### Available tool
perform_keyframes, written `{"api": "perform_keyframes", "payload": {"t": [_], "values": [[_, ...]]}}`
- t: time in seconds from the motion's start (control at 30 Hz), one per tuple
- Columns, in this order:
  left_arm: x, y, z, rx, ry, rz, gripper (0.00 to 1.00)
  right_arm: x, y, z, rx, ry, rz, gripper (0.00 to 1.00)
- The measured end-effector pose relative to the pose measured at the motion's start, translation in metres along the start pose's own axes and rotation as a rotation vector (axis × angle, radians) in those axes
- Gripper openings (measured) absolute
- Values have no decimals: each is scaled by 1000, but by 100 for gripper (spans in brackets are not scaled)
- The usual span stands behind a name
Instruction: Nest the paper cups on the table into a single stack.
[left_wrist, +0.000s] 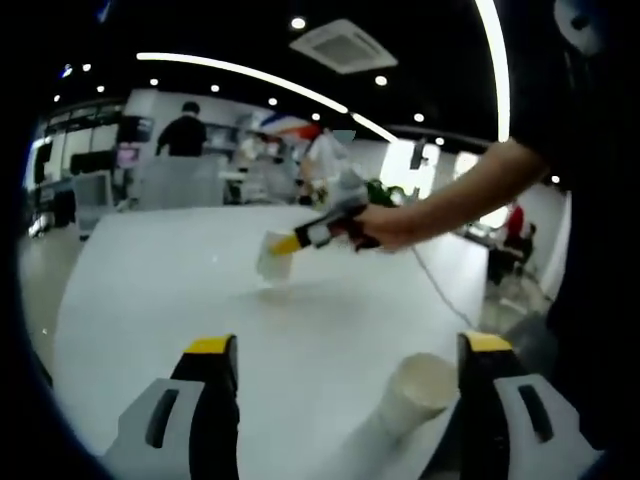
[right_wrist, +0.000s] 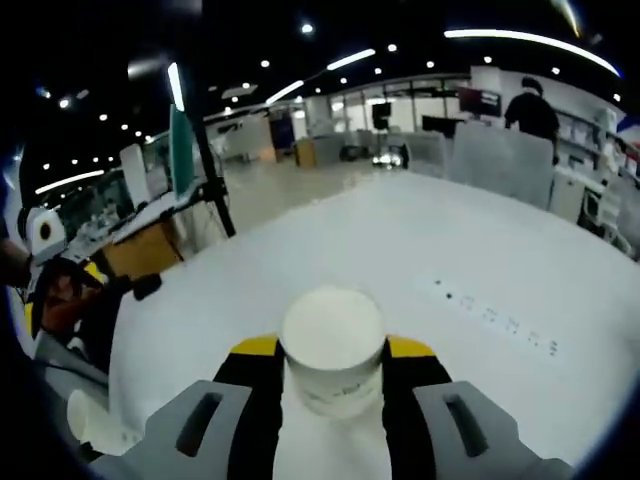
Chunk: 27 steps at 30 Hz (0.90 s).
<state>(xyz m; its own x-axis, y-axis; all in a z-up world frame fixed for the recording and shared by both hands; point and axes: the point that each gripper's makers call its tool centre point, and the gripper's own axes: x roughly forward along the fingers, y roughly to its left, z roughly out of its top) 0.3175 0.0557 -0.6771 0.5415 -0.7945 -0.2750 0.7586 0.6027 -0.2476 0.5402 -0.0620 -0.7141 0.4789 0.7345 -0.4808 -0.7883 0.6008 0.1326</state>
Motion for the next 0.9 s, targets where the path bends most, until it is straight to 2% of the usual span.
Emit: {"api": "perform_keyframes", "payload": {"t": [0.2, 0.33, 0.53, 0.6, 0.9], "values": [[2, -7, 7, -17, -11, -36, 91, -37, 26, 14, -41, -26, 10, 35], [4, -13, 7, -11, 1, -53, 91, -54, 28, 14, -29, -42, 9, 35], [7, -24, 9, -30, -7, -89, 90, -83, 49, 12, 0, -71, 12, 35], [8, -29, 10, -8, -5, -97, 88, -92, 59, 10, 7, -79, 17, 35], [11, -44, 8, -30, 1, -148, 90, -124, 111, -7, 71, -130, 35, 35]]}}
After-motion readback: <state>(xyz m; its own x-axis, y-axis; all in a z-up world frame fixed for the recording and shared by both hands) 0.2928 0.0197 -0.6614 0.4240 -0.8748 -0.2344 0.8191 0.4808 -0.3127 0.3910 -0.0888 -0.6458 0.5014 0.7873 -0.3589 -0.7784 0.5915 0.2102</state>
